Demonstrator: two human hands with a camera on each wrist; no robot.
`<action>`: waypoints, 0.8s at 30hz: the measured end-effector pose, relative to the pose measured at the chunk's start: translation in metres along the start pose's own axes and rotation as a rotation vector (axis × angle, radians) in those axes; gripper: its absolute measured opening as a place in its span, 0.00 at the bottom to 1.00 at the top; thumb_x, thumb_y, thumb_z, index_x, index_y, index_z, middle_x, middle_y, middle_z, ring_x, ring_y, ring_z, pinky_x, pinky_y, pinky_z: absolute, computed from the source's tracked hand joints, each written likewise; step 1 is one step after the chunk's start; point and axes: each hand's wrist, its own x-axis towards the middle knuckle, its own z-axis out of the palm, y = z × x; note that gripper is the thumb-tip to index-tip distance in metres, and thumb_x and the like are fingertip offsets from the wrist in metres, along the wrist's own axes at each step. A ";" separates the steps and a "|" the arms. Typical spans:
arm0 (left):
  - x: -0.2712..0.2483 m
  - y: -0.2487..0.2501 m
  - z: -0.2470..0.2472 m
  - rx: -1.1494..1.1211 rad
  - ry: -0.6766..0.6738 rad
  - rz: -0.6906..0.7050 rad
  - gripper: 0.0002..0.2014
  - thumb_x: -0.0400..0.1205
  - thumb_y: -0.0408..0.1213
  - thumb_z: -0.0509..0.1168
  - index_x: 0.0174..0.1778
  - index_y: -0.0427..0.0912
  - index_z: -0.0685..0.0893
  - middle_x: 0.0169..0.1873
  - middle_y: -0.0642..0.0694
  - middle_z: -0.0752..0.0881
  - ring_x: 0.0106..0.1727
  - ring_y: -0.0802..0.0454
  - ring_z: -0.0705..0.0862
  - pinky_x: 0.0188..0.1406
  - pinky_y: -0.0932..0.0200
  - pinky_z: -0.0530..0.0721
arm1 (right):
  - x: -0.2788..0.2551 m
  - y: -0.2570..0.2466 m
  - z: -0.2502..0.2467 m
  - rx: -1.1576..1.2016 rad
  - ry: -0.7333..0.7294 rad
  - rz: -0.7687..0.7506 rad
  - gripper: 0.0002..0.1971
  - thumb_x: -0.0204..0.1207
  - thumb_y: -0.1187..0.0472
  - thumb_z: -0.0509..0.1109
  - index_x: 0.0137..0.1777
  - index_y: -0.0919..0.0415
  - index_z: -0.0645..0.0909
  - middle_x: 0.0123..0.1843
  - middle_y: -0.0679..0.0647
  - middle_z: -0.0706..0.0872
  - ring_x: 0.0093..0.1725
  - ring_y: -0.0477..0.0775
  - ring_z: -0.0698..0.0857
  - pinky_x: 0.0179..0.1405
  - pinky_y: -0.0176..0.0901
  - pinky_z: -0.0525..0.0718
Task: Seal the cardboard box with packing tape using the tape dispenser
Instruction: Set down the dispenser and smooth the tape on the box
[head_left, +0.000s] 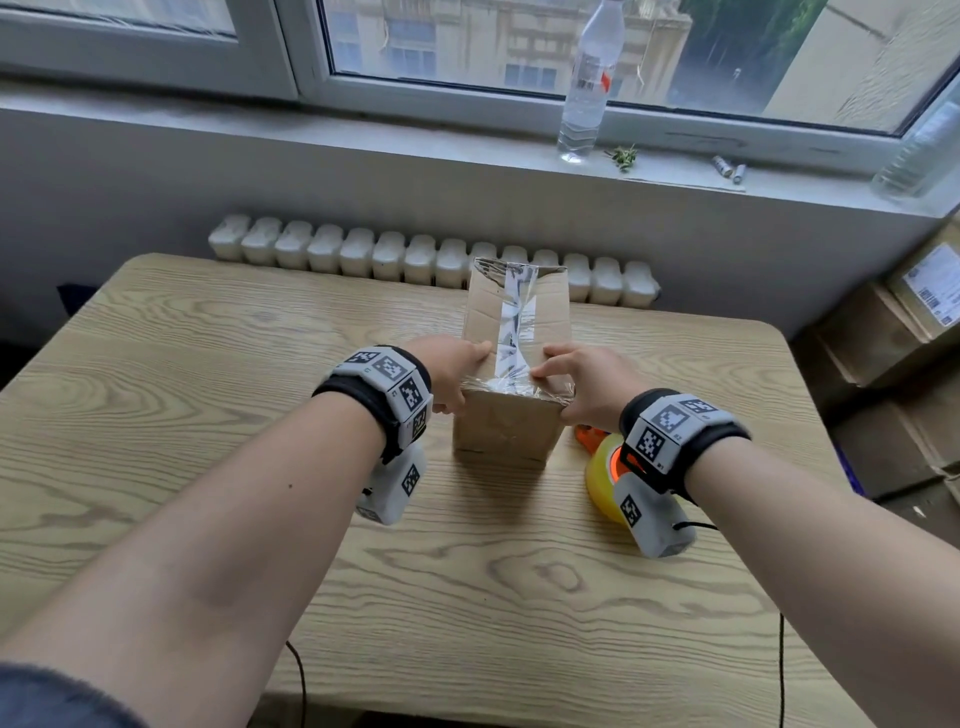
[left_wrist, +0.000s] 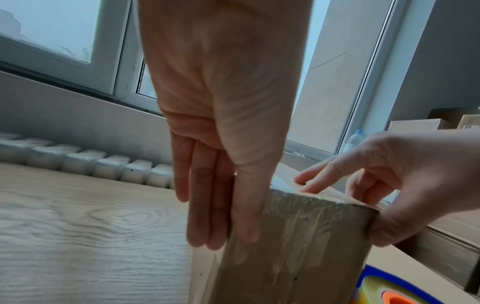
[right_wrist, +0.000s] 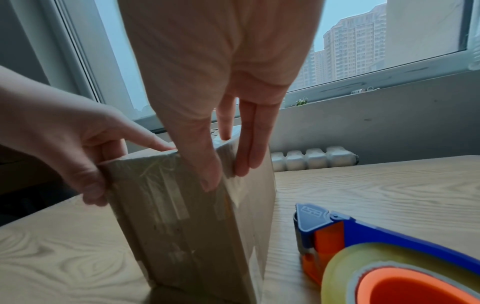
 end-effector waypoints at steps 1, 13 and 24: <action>-0.001 0.000 0.001 0.016 0.035 0.000 0.45 0.76 0.34 0.71 0.85 0.48 0.52 0.45 0.49 0.89 0.41 0.51 0.89 0.50 0.52 0.90 | 0.001 -0.001 0.002 0.000 0.027 -0.006 0.30 0.65 0.69 0.76 0.68 0.48 0.81 0.78 0.46 0.73 0.74 0.54 0.75 0.70 0.46 0.74; 0.002 -0.008 0.007 0.135 0.163 -0.032 0.42 0.77 0.40 0.71 0.83 0.53 0.55 0.65 0.46 0.84 0.59 0.45 0.85 0.47 0.55 0.83 | 0.006 -0.002 -0.019 0.064 0.007 -0.013 0.23 0.68 0.41 0.75 0.59 0.51 0.84 0.65 0.48 0.85 0.65 0.51 0.81 0.61 0.45 0.78; 0.027 -0.025 -0.014 -0.060 0.305 -0.326 0.25 0.84 0.50 0.55 0.73 0.39 0.74 0.69 0.39 0.78 0.69 0.40 0.78 0.63 0.46 0.79 | 0.040 0.017 -0.039 0.105 0.108 0.127 0.18 0.75 0.54 0.71 0.65 0.49 0.81 0.68 0.51 0.82 0.62 0.55 0.83 0.63 0.50 0.80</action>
